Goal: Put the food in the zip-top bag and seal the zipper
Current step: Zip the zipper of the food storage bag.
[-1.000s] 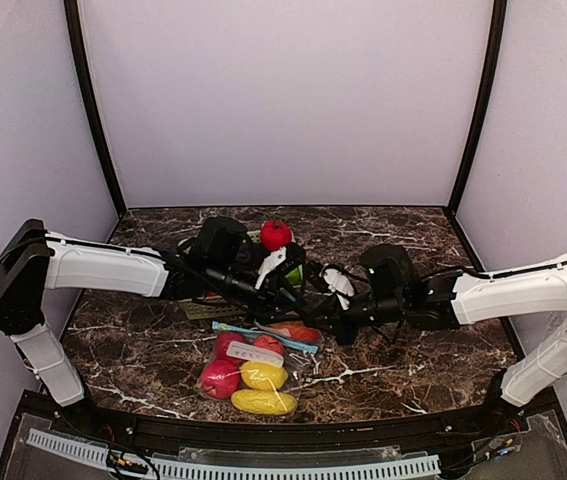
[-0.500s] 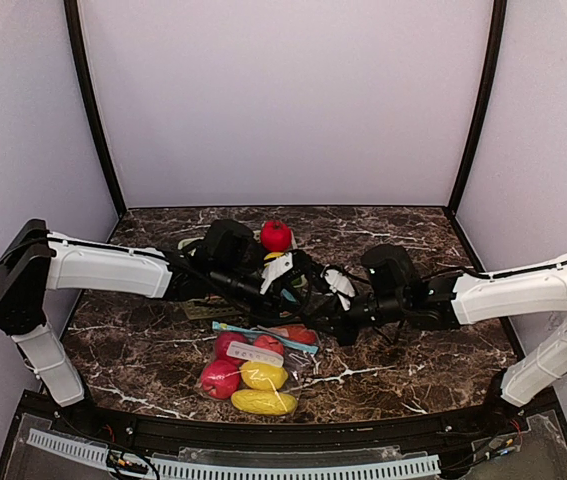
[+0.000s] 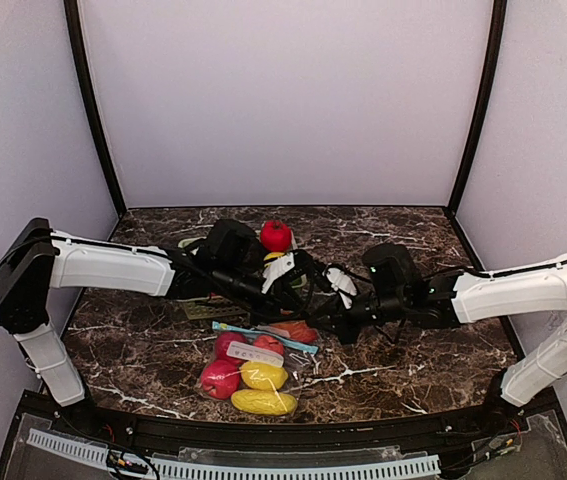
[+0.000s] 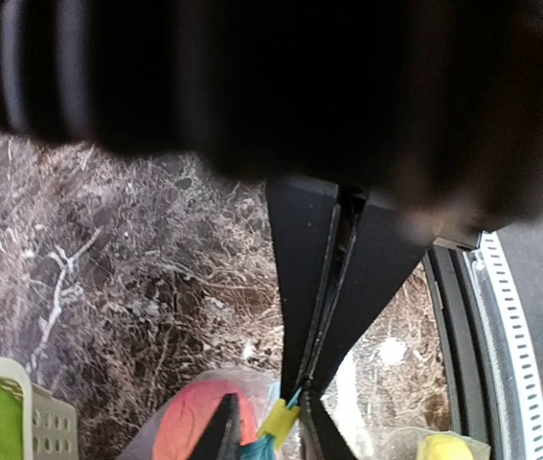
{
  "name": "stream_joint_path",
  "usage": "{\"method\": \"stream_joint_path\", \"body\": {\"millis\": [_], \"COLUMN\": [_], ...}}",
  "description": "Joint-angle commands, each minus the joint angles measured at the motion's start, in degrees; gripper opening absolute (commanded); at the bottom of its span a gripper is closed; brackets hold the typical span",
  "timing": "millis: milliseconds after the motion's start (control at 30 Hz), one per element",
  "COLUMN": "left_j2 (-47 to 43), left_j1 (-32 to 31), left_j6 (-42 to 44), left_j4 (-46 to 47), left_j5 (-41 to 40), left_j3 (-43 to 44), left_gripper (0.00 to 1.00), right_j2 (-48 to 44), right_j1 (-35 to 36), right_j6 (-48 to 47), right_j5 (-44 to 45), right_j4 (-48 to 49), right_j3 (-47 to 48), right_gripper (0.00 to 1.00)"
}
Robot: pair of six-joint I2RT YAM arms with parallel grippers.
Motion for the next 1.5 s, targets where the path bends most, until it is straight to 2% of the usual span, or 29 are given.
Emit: {"method": "stream_joint_path", "body": {"millis": [0, 233, 367, 800, 1467], "left_j2": [1.05, 0.84, 0.28, -3.03, -5.47], "left_j1": [-0.23, -0.23, -0.22, -0.15, 1.34], "left_j6": [0.51, 0.32, 0.57, 3.03, 3.9], "left_j4": [-4.78, -8.0, -9.06, -13.48, -17.87], "left_j5": [-1.03, -0.59, -1.39, -7.05, -9.25], "left_j3": [1.71, 1.97, 2.08, 3.04, 4.54], "left_gripper": [0.15, 0.04, 0.02, 0.04, 0.07], "right_j2": [-0.17, -1.1, -1.71, -6.57, -11.87], "right_j1": [-0.12, -0.48, -0.92, -2.41, -3.22], "right_j6": [0.29, 1.0, 1.59, 1.71, 0.87], "right_j5": [-0.29, 1.73, 3.68, 6.8, 7.89], "right_j4": [3.25, 3.4, 2.91, 0.7, -3.95], "right_j3": [0.15, -0.15, -0.39, -3.35, -3.96], "right_gripper": [0.0, 0.0, 0.0, 0.0, 0.0]}}
